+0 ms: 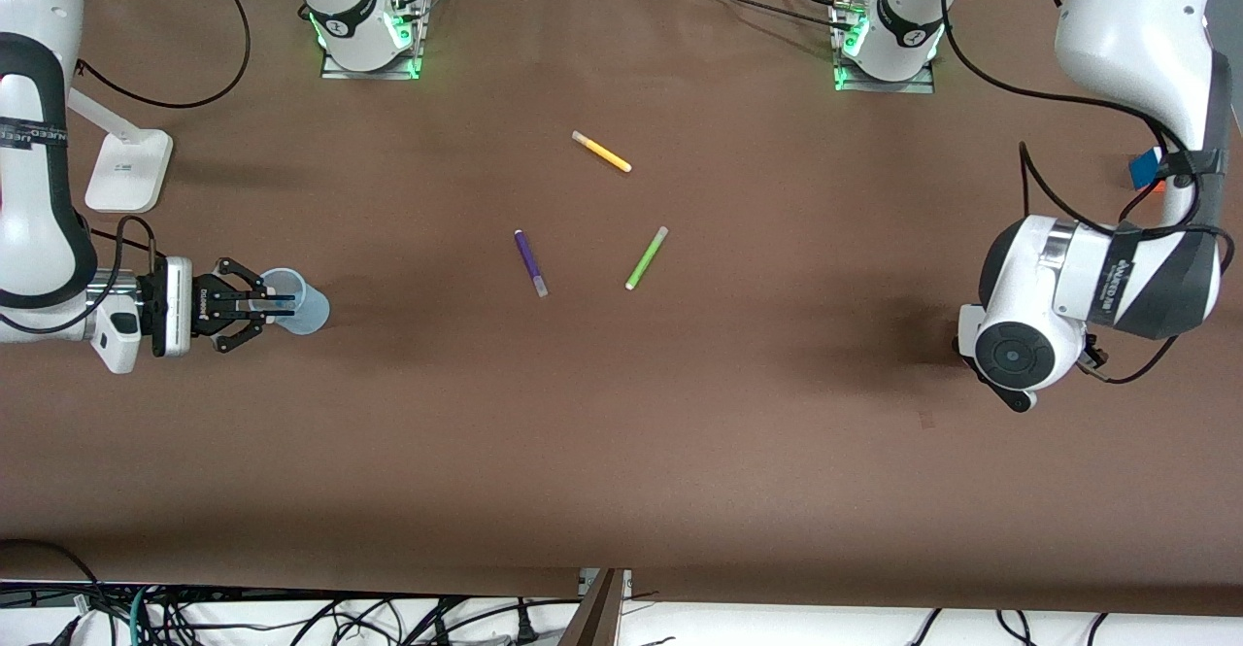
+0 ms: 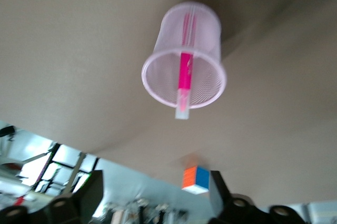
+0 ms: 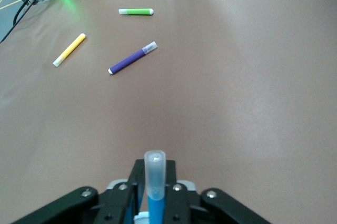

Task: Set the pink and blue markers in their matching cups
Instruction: 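Lower both markers into their cups and open both grippers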

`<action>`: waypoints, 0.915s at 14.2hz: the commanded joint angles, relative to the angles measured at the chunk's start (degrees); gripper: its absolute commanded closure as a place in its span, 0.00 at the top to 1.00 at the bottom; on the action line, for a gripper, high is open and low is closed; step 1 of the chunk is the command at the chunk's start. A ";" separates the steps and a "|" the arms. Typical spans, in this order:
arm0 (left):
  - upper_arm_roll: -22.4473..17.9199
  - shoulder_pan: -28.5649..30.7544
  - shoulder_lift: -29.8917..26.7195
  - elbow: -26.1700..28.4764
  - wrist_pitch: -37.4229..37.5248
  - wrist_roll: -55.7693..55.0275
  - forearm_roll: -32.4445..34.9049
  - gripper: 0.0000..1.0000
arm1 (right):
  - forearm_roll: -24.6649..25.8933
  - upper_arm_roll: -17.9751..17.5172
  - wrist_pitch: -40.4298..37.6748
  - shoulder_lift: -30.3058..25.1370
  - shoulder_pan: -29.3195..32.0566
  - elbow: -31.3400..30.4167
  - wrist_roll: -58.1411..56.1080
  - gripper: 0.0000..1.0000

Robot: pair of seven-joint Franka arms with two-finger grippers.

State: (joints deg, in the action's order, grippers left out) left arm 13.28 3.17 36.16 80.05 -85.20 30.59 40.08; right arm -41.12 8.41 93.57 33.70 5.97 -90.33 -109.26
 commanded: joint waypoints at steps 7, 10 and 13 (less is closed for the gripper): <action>-0.10 0.69 -13.55 -1.91 0.65 -22.13 -30.65 1.00 | 5.24 -0.94 -7.34 -1.97 0.45 9.11 32.83 1.00; -0.19 0.96 -19.44 2.82 -0.57 -26.46 -36.02 1.00 | 11.03 -1.12 -9.97 -2.06 0.19 13.41 45.06 1.00; -0.19 2.62 -27.34 12.11 -7.85 -27.69 -39.28 1.00 | 18.24 -1.38 -12.61 -2.50 -1.39 17.46 58.14 1.00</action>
State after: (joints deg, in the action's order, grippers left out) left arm 13.16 4.33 16.46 82.28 -87.38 3.89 3.37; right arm -27.06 7.48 83.62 31.55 5.69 -76.03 -59.48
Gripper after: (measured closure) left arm 0.000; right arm 0.000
